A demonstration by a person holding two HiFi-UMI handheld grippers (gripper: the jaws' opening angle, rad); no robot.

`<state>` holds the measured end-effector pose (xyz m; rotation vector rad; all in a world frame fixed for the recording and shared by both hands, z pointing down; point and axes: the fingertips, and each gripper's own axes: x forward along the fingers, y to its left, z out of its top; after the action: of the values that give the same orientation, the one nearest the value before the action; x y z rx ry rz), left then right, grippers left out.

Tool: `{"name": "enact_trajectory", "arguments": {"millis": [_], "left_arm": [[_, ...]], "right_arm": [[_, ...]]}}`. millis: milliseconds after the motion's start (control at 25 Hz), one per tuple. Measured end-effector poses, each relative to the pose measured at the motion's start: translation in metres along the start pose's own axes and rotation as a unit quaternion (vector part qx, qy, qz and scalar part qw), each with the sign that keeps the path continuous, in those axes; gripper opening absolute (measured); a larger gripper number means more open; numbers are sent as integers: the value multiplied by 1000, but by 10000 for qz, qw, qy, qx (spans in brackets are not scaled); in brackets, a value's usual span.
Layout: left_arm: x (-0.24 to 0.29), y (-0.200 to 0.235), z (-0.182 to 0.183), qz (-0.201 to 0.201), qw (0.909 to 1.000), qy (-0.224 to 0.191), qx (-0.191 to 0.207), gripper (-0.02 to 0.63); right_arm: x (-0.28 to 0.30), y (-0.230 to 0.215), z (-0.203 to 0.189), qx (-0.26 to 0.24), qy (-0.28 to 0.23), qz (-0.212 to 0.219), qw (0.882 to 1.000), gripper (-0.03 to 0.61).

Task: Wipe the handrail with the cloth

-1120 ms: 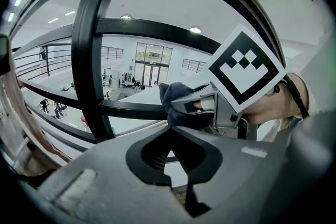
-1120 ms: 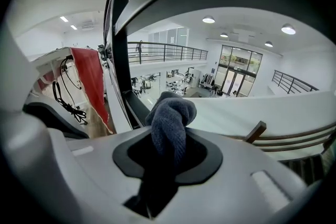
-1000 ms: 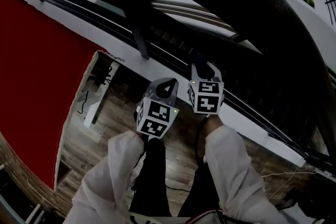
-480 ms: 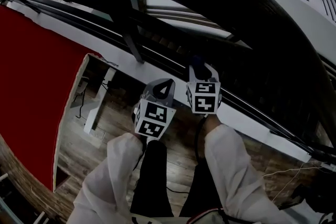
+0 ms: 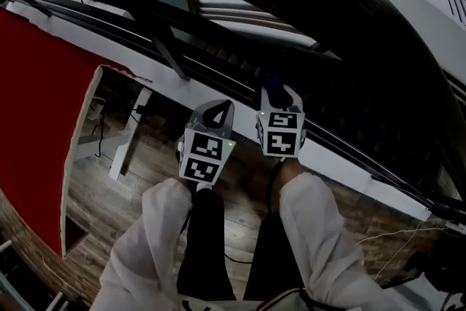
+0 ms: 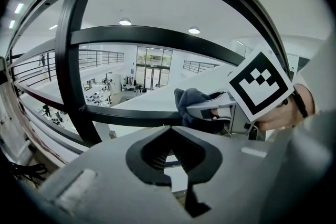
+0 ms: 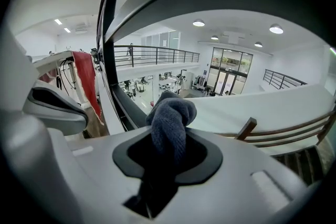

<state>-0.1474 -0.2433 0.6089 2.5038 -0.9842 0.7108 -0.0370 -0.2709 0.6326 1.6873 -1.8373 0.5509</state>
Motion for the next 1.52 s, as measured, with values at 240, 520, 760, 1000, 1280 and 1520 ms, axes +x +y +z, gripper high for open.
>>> {"name": "enact_trajectory", "arguments": {"millis": [240,520,760,1000,1280,1520], "left_arm": [[10,-52,4,-197,9997,131,108,3],[32,-98,-11,-475,9980,330,236,3],[48,-166,4,-768,9956,350,412,3],[62,-212,4,-1003,9922,437,593,3],[80,-257,-1,-1281,9879,474,730,3],[91,-300,0,-1477,9838,530,867,3]], "right_arm": [[-27,-38,-18,132,101,-60,9998,95],[-40,-79,-53,257,246,-247,9991,95],[-75,-128,-75,361,201,-453,9981,95],[-100,-162,-98,459,207,-608,9969,94],[-121,-193,-123,540,188,-806,9951,92],[-140,-225,-139,641,178,-938,9934,92]]}}
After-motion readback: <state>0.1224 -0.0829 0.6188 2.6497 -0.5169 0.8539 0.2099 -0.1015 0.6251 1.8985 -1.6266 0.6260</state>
